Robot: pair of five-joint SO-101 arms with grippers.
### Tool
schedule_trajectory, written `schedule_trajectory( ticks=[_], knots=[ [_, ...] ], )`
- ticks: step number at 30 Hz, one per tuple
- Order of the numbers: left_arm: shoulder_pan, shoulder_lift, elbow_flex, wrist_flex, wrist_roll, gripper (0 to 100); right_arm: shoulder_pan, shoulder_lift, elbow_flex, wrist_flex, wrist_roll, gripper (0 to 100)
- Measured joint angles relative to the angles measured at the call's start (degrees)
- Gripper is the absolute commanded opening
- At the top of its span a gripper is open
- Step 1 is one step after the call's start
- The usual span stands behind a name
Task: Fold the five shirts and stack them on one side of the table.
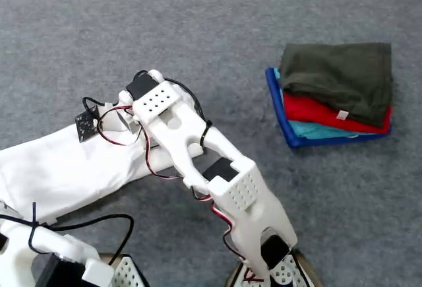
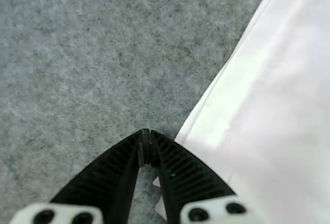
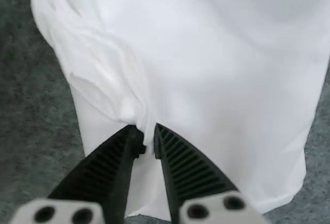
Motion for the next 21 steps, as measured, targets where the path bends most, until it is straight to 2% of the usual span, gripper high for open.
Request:
schedule_trajectory(
  ticks=[4, 7, 11, 14, 15, 16, 21],
  knots=[
    [0.0, 0.0, 0.0, 0.0, 0.0, 2, 0.9, 0.0, 0.0, -1.3, 0.2, 30.3],
    [0.0, 0.0, 0.0, 0.0, 0.0, 2, 2.2, 0.0, 0.0, -2.7, 0.2, 33.8],
    [0.0, 0.0, 0.0, 0.0, 0.0, 2, 3.3, 0.0, -4.2, -1.1, 0.2, 25.1],
    [0.0, 0.0, 0.0, 0.0, 0.0, 2, 4.0, 0.0, -9.8, 3.7, -1.0, 4.0],
    [0.0, 0.0, 0.0, 0.0, 0.0, 2, 4.0, 0.0, -11.7, 6.1, -1.3, 0.0],
    [0.0, 0.0, 0.0, 0.0, 0.0, 2, 4.0, 0.0, -13.5, 8.4, -1.7, 2.8],
    [0.0, 0.0, 0.0, 0.0, 0.0, 2, 4.0, 0.0, -17.0, 14.6, -6.8, 0.2]
  ],
)
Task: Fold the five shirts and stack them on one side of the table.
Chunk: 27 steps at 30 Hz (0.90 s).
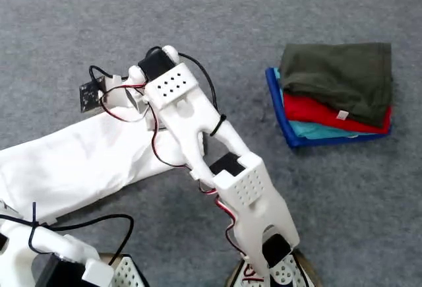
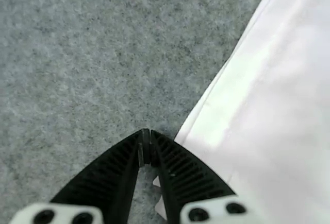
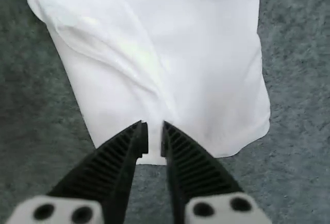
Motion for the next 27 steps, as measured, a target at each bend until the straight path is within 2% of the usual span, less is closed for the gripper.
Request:
schedule_trajectory(
  ticks=[6, 13, 22, 27],
  knots=[
    [0.0, 0.0, 0.0, 0.0, 0.0, 2, -4.2, 0.0, 7.9, -1.1, -4.7, 0.2],
    [0.0, 0.0, 0.0, 0.0, 0.0, 2, -9.8, 0.0, 16.1, -11.9, -7.2, 0.2],
    [0.0, 0.0, 0.0, 0.0, 0.0, 2, -10.2, 0.0, 24.8, -24.2, -7.2, 0.2],
    [0.0, 0.0, 0.0, 0.0, 0.0, 2, -10.2, -0.3, 26.6, -25.8, -7.2, 0.2]
  ],
)
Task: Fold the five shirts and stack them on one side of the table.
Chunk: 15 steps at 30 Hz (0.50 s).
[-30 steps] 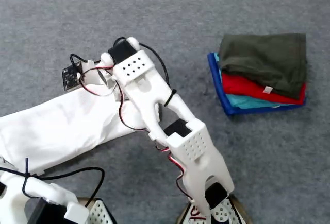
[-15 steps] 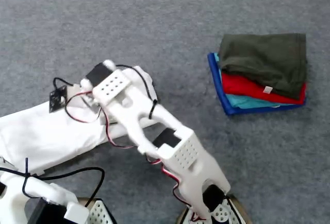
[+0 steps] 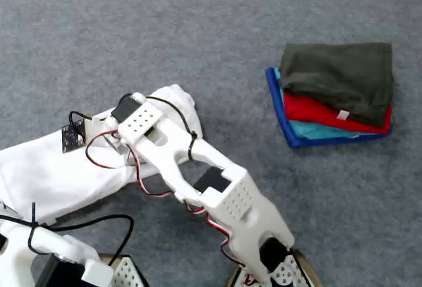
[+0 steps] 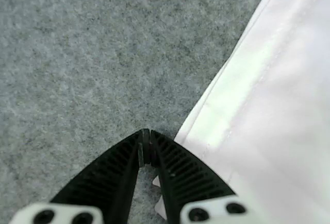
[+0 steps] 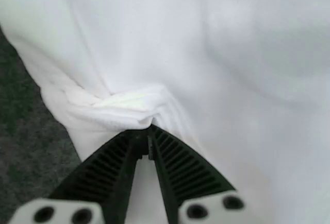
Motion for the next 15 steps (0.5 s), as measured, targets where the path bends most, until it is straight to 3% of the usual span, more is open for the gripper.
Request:
schedule_trajectory(
  ticks=[15],
  knots=[
    [0.0, 0.0, 0.0, 0.0, 0.0, 2, 0.3, -5.9, -2.9, 11.1, 0.0, 0.2]
  ],
)
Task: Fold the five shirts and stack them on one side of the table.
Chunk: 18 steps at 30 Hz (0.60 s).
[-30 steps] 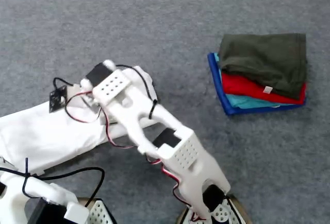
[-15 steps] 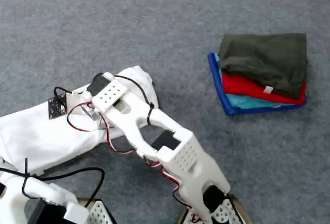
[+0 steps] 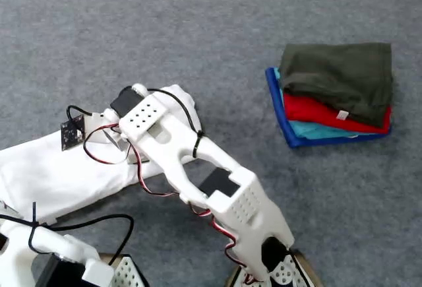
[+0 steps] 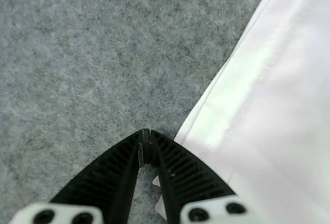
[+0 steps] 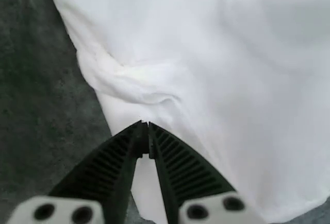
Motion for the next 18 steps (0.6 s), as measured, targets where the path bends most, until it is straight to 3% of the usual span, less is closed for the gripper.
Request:
schedule_trajectory(
  ticks=[9, 18],
  knots=[
    [0.0, 0.0, 0.0, 0.0, 0.0, 2, -1.8, -0.6, 0.1, 0.3, -0.8, 0.2],
    [0.0, 0.0, 0.0, 0.0, 0.0, 2, -3.7, 2.5, 5.5, -14.3, -1.8, 0.2]
  ],
)
